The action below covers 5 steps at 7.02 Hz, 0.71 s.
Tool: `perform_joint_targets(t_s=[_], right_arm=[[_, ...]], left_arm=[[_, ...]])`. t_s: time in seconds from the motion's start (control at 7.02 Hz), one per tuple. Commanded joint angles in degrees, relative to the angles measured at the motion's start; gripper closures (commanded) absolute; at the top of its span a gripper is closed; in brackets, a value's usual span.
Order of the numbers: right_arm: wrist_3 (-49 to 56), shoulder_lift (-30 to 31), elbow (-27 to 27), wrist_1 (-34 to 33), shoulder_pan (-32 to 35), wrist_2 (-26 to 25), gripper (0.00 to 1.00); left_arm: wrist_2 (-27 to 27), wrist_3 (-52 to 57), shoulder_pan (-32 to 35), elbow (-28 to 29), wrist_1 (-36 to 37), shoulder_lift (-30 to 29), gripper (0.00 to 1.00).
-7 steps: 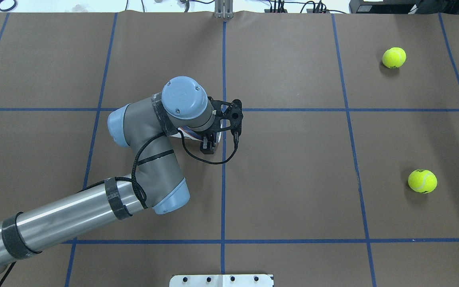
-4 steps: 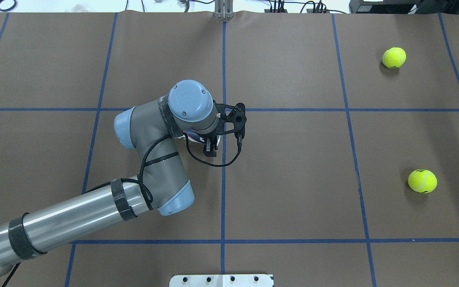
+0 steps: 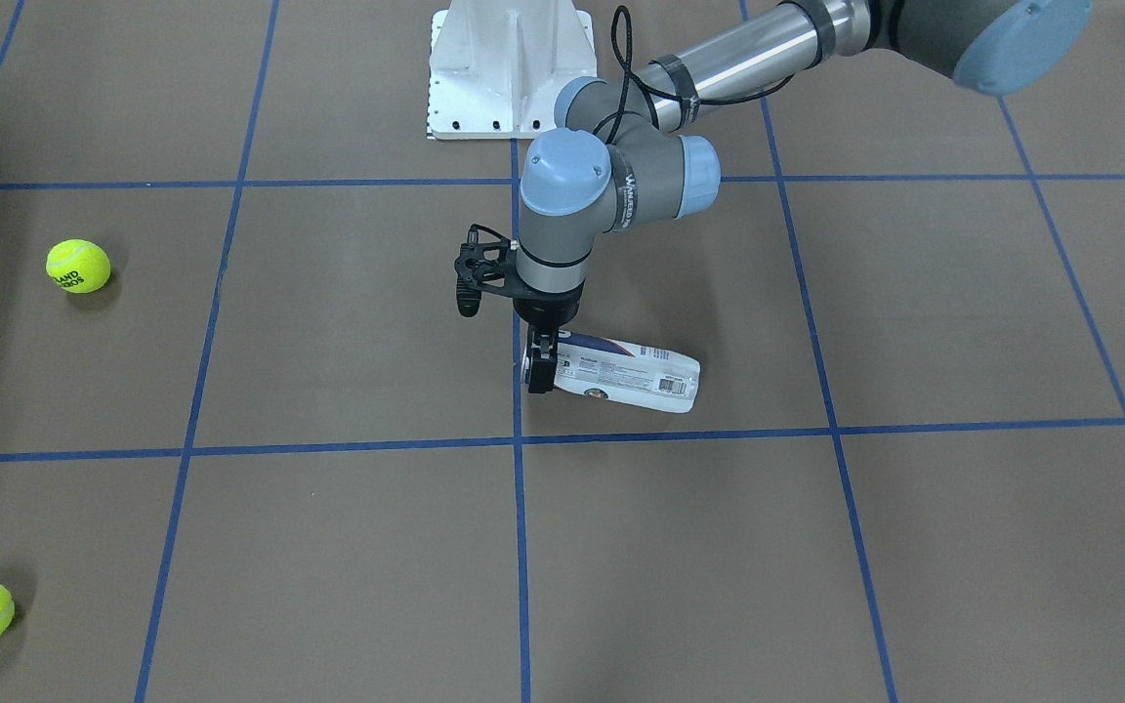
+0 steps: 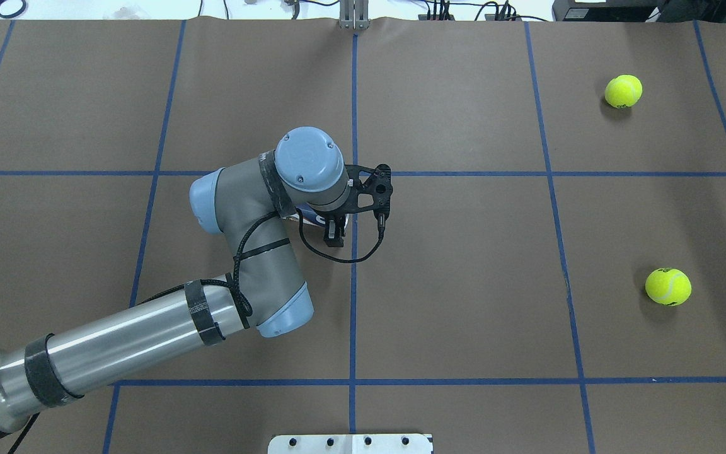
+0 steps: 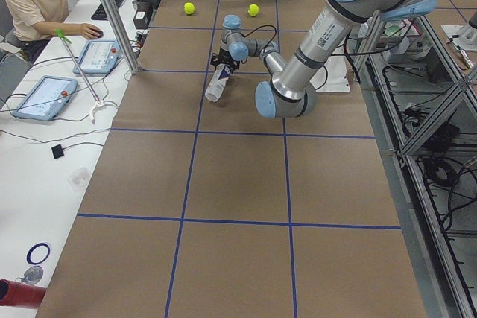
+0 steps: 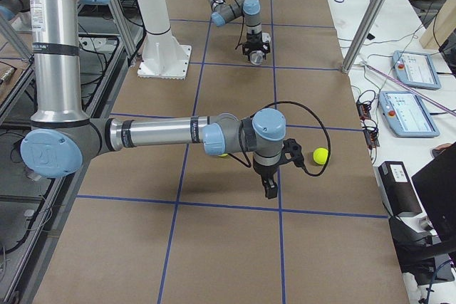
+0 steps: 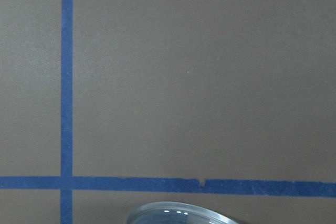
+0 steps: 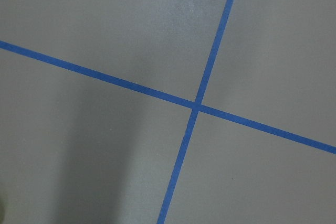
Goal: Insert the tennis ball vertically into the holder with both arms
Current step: 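Close the left gripper on the can's open end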
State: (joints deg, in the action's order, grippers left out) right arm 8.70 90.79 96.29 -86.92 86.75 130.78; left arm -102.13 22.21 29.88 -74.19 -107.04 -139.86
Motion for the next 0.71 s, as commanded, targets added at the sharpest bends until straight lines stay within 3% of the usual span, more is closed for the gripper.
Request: perform_joint_targets(t_s=[0.0,0.57], right_arm=[[0.0,0.0,-0.2,0.0,0.0,0.0,0.00],[0.0,0.0,-0.3,0.0,0.0,0.2,0.00]], left_arm=[[0.0,0.3,0.0,0.2,0.0,0.0,0.09],[1.1,0.4,0.1,-0.3,0.1,-0.1,0.24]])
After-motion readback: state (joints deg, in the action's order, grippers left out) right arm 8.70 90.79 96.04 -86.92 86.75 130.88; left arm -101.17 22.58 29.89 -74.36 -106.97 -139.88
